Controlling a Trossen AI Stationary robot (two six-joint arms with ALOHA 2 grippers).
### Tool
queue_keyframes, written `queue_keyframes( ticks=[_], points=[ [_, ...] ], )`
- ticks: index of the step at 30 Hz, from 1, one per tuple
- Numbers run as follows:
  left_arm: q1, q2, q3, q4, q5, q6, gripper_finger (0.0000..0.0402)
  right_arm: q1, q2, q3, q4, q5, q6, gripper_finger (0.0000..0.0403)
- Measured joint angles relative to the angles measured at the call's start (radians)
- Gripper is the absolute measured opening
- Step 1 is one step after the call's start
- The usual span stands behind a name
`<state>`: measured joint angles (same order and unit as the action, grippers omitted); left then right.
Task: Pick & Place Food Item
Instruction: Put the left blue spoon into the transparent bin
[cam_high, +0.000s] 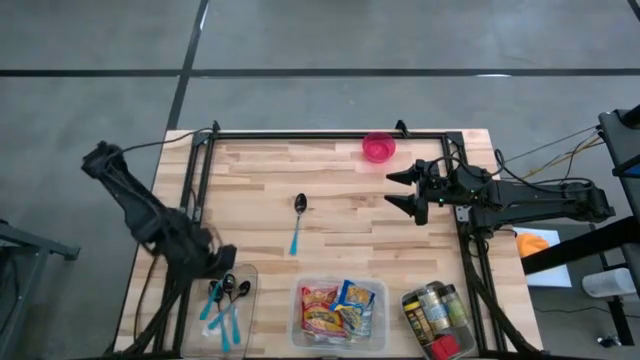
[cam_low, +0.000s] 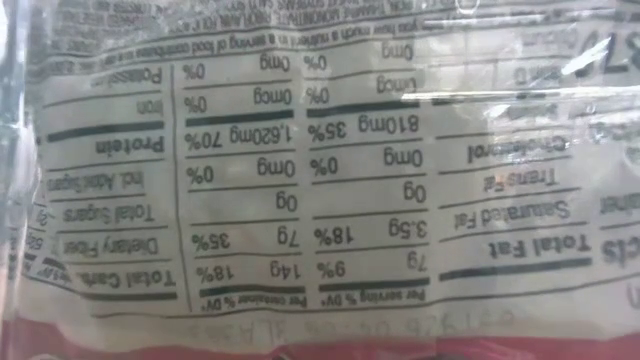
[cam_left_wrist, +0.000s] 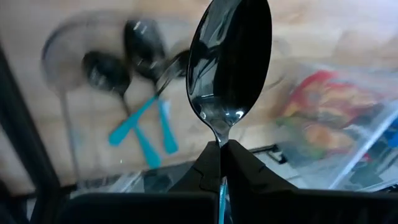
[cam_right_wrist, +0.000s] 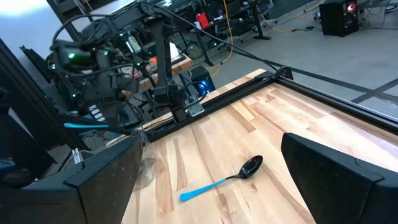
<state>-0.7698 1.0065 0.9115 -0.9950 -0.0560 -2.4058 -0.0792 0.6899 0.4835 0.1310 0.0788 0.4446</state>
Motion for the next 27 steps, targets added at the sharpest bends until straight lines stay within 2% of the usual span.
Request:
queue_keyframes(
  ticks=[4, 8, 17, 27],
  points=[
    [-0.141, 0.038, 0.0, 0.017, -0.047, -0.165, 0.0003, 0.0, 0.0, 0.0, 0.0, 0.0, 0.0, 0.0381],
    [-0.209, 0.086, 0.0, 0.058, -0.065, -0.234, 0.0003, 0.0, 0.0, 0.0, 0.0, 0.0, 0.0, 0.0381],
    [-0.231, 0.212, 0.0, 0.05, -0.081, -0.138, 0.0003, 0.0, 0.0, 0.0, 0.0, 0.0, 0.0, 0.0381],
    [-0.231, 0.428, -0.001, 0.086, -0.086, -0.081, 0.0003, 0.0, 0.0, 0.0, 0.0, 0.0, 0.0, 0.0381]
  ],
)
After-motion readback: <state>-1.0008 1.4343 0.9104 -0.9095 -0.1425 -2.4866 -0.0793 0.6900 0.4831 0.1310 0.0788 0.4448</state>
